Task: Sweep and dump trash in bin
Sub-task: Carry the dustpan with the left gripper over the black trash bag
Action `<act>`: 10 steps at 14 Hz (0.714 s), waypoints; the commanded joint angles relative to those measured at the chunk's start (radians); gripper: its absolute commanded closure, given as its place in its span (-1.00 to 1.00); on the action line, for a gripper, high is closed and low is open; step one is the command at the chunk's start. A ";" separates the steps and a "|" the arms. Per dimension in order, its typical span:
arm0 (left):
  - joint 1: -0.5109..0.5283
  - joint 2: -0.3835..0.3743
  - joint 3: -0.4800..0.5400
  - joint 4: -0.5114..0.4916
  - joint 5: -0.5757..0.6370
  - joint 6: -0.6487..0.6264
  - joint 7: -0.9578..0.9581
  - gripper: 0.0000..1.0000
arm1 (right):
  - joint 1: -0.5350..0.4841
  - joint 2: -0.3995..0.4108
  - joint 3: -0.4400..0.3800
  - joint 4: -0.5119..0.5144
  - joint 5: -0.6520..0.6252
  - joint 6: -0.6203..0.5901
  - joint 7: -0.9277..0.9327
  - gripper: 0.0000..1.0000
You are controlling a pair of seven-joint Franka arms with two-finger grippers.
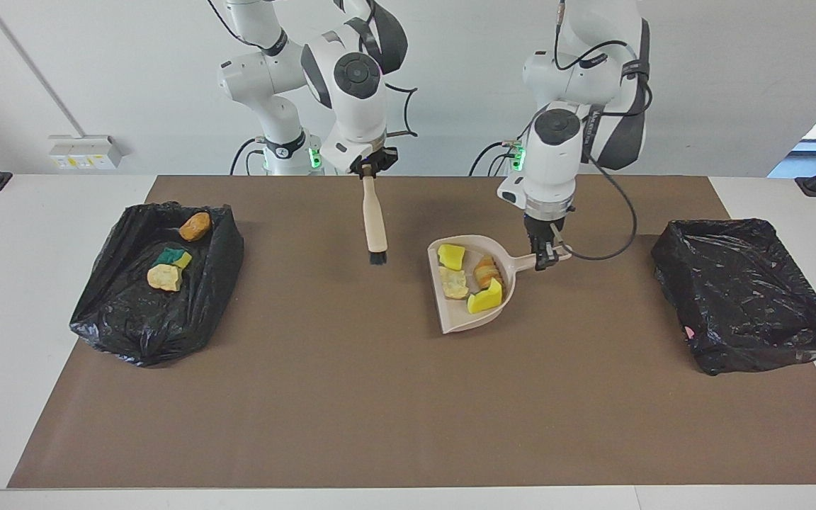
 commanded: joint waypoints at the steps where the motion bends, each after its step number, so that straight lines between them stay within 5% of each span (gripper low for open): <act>1: 0.132 -0.097 -0.007 -0.025 -0.009 -0.052 0.091 1.00 | 0.044 -0.021 0.007 -0.034 0.070 0.039 0.043 1.00; 10: 0.680 -0.121 0.004 0.094 -0.076 -0.084 0.462 1.00 | 0.236 0.028 0.007 -0.181 0.076 0.269 0.222 1.00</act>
